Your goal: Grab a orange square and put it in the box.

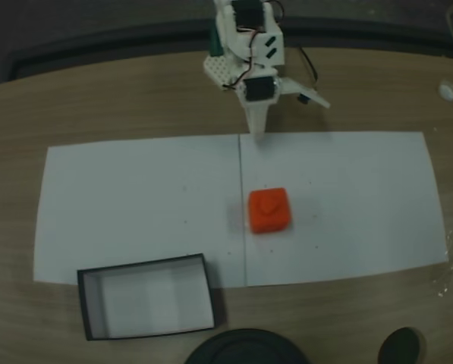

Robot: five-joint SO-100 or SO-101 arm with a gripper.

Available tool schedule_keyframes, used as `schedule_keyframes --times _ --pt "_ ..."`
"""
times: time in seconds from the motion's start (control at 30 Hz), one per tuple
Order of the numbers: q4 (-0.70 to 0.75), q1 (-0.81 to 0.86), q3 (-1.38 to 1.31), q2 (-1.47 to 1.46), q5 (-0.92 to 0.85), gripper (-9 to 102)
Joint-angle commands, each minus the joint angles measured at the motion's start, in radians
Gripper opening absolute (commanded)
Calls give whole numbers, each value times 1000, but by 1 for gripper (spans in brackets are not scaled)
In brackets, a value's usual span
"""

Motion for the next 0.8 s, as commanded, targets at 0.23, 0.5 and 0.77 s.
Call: schedule_keyframes --times 0.23,0.5,0.77 --pt "-110 5 -35 23 2 1" --pt "-161 -3 -259 0 9 27" --pt "-161 -14 -514 -396 2 29"
